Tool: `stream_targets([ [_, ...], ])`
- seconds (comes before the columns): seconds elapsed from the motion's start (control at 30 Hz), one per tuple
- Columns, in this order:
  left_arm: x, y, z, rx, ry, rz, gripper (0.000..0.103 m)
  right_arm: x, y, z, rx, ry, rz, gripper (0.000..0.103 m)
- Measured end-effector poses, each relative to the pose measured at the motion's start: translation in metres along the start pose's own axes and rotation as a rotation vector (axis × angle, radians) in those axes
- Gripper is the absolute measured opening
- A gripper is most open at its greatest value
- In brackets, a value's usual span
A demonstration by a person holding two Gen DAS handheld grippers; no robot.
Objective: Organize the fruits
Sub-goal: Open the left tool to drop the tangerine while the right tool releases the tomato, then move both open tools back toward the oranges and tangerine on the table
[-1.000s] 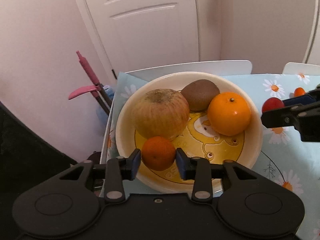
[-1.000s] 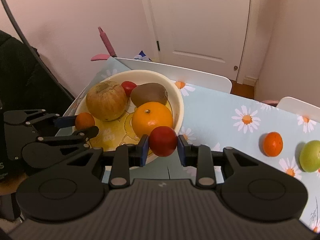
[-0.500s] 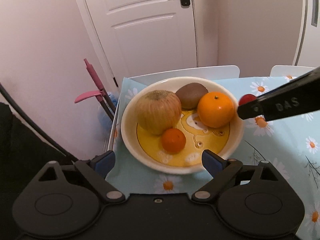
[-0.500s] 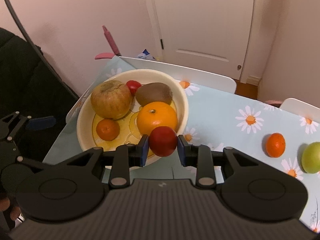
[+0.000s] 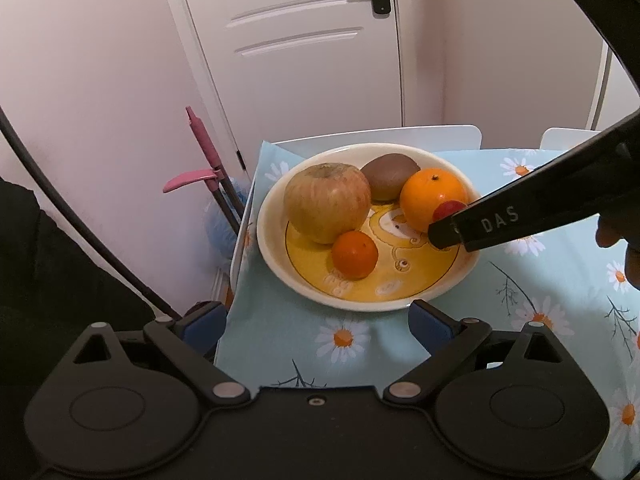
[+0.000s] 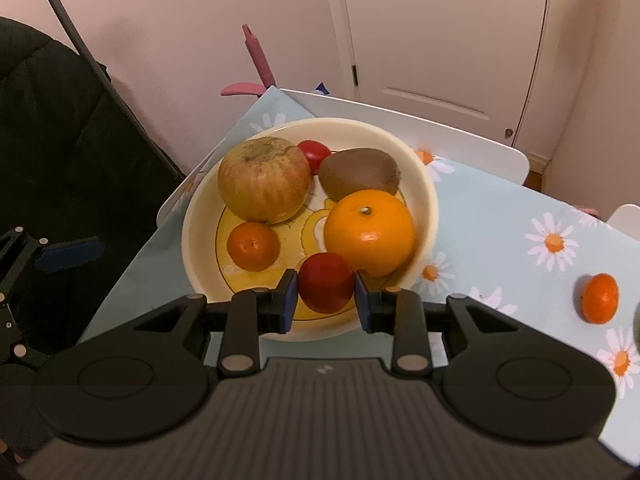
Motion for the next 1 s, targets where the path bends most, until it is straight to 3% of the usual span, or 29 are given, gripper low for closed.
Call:
stream_targets([
  [0.23,0.005,0.006,-0.001,0.004,0.010,0.018,0.100,0.008,-0.001,-0.001,-0.010,-0.009,0.018,0.047],
  [0.27,0.006,0.006,-0.001,0.005,0.010,0.019,0.100,0.009,-0.001,0.002,-0.024,-0.011,0.021,0.053],
  [0.3,0.006,0.006,0.000,0.005,0.009,0.020,0.100,0.011,-0.001,0.004,-0.036,-0.009,0.022,0.073],
  [0.37,0.007,0.007,0.000,0.005,0.007,0.023,0.100,0.013,-0.001,0.012,-0.074,0.014,0.015,0.101],
  [1.0,0.004,-0.011,0.026,-0.064,0.036,0.022,0.100,-0.006,0.012,0.080,-0.144,0.128,-0.085,0.103],
])
Point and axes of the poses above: each gripper's, at about its wrist camera, not at the fingertips, and z roughly against the way its jaws point, x to its left, y to its underside, the point moved 3 cm from there along -z, roughly the way its jaws point, and after that the axes turned 4 degrees about z, right-handed, at the moved point
